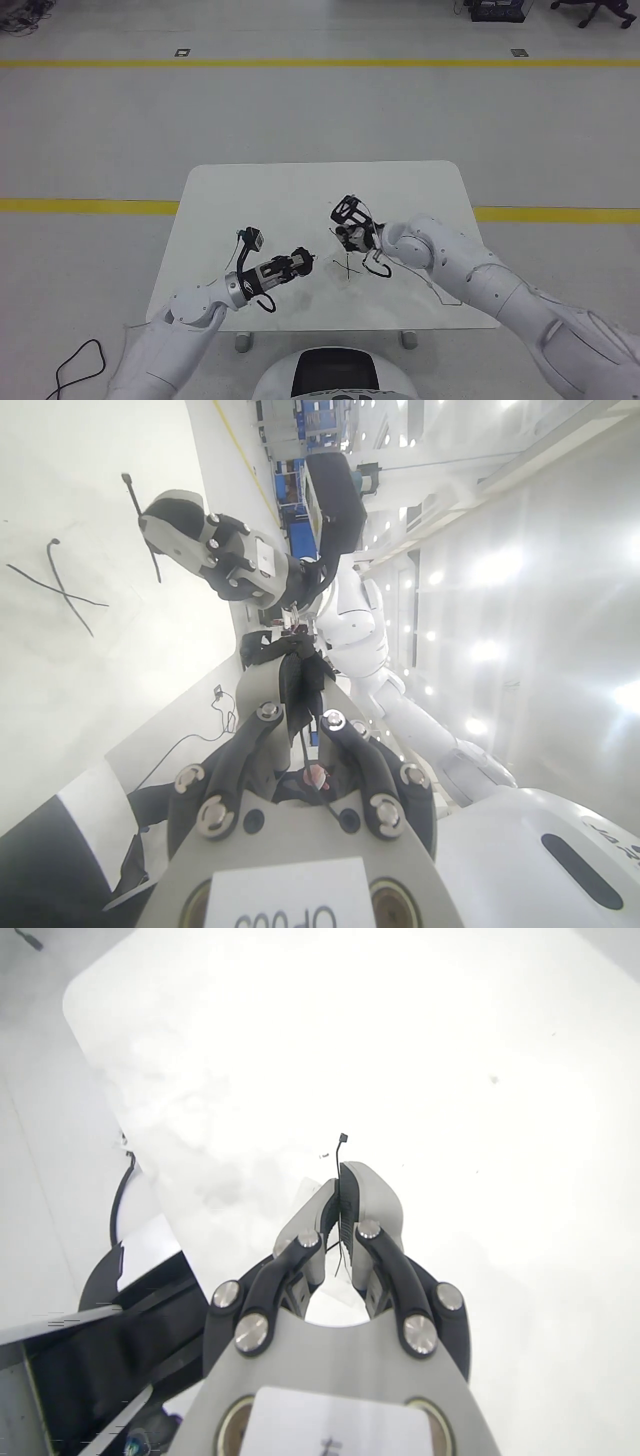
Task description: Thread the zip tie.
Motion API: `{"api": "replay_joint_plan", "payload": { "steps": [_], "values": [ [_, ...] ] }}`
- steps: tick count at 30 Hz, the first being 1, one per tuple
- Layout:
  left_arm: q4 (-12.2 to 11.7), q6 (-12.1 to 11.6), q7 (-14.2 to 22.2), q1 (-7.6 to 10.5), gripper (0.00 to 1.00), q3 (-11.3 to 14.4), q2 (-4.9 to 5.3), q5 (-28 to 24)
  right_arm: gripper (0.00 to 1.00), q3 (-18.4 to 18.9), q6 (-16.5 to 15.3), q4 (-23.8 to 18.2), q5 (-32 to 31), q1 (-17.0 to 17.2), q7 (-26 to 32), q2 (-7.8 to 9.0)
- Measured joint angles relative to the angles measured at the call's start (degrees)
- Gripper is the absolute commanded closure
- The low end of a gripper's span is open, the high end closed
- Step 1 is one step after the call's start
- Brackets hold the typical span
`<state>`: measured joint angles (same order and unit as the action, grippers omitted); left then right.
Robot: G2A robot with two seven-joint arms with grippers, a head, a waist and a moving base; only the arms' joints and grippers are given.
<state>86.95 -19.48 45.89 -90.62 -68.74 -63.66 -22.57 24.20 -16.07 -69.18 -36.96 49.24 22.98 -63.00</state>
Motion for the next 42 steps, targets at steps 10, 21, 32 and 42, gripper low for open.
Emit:
{"api": "replay_joint_plan", "payload": {
  "steps": [10, 21, 32, 42],
  "values": [
    [4.72, 0.00, -4.51, -3.56, 1.00, -0.62, -0.75, 0.22, 1.00, 9.30, 2.69, -8.88, -1.51, 10.21, -11.28, 4.21],
    [5.39, 0.00, -4.41, -4.39, 1.00, -0.85, -1.11, -0.45, 1.00, 12.02, 1.92, -10.86, -1.20, 13.12, -13.31, 5.00],
    [7.41, 0.00, -8.74, -6.65, 1.00, 0.51, -1.55, -2.36, 1.00, 15.79, 3.43, -12.36, -0.70, 19.01, -23.51, 4.82],
    [9.24, 0.00, -12.18, -8.10, 1.00, 0.55, -2.52, -3.35, 1.00, 17.88, 3.48, -12.96, 0.38, 22.01, -27.37, 4.40]
  ]
}}
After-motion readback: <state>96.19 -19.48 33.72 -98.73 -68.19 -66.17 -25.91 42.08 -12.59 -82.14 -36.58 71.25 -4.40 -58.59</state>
